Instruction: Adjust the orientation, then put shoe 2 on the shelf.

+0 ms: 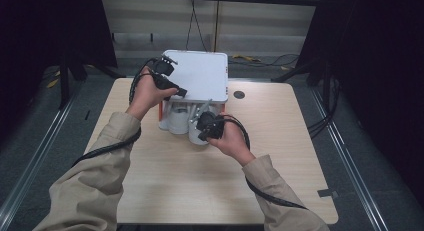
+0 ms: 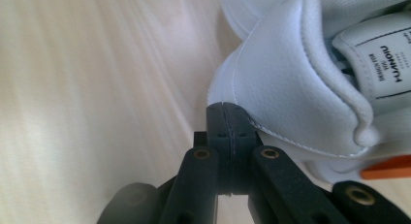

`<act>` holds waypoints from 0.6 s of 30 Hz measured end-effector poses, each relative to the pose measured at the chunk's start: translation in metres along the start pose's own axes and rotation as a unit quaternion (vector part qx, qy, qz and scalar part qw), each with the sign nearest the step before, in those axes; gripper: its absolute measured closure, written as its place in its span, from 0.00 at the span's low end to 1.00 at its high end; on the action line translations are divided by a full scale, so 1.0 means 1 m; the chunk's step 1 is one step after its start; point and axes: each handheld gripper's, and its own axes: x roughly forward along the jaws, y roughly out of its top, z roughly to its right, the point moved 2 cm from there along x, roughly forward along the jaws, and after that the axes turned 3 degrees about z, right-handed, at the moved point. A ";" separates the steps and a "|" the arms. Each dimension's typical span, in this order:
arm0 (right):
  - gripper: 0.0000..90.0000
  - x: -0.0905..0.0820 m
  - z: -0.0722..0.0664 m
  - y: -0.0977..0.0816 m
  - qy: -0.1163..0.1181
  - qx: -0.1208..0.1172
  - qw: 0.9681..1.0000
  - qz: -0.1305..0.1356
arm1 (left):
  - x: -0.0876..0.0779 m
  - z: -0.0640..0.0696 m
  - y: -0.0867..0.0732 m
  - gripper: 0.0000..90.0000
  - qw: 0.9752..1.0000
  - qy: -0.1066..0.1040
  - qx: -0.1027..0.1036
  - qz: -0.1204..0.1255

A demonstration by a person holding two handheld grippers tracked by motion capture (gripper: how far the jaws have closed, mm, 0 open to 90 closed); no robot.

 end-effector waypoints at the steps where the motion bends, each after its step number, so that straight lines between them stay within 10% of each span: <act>1: 1.00 0.000 0.002 0.001 -0.004 0.000 1.000 -0.004 | 0.000 0.000 0.000 0.34 1.000 0.000 0.002 0.000; 18: 1.00 0.004 0.025 0.011 -0.039 0.010 0.999 -0.010 | 0.001 0.000 -0.002 0.34 1.000 -0.005 0.003 0.016</act>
